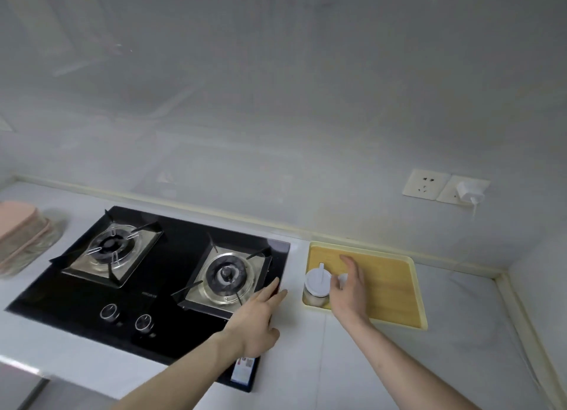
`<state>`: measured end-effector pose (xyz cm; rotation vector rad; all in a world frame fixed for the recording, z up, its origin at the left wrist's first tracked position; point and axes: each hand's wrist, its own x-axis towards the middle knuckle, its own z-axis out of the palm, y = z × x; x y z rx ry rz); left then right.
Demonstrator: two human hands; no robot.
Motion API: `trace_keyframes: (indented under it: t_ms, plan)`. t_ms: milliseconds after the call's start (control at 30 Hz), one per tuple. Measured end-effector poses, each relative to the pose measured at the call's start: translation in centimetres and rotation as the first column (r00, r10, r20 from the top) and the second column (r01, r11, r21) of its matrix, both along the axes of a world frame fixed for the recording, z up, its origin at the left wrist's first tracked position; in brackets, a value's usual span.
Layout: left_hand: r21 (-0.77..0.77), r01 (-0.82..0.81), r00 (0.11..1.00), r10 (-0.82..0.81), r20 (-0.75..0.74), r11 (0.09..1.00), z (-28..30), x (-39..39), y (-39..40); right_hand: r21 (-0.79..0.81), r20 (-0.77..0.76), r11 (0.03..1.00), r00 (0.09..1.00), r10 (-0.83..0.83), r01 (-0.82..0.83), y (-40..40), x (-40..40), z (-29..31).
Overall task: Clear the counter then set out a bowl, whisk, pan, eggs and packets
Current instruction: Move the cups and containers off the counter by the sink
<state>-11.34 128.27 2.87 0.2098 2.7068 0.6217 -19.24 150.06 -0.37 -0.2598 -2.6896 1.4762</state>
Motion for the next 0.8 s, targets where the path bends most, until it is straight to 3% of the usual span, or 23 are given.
trace_keyframes:
  t_ms: [167,300,500,800]
  plan:
    - [0.027,-0.158,0.983,0.160,-0.093,0.987,2.6,7.2,-8.4,-0.012,-0.181,0.923,0.909,0.375,-0.383,-10.7,5.7,3.6]
    - [-0.004,-0.335,0.927,0.329,-0.179,0.942,4.9,13.8,-16.7,-0.005,-0.133,0.758,0.752,0.646,-0.652,-21.1,10.0,6.7]
    - [0.009,-0.555,0.802,0.538,-0.259,0.832,7.7,23.4,-28.3,0.000,-0.100,0.571,0.568,0.817,-0.821,-33.9,15.9,9.4]
    - [0.015,-0.764,0.612,0.732,-0.300,0.645,9.9,36.0,-41.0,-0.050,-0.061,0.365,0.368,0.928,-0.930,-48.5,23.5,10.5]
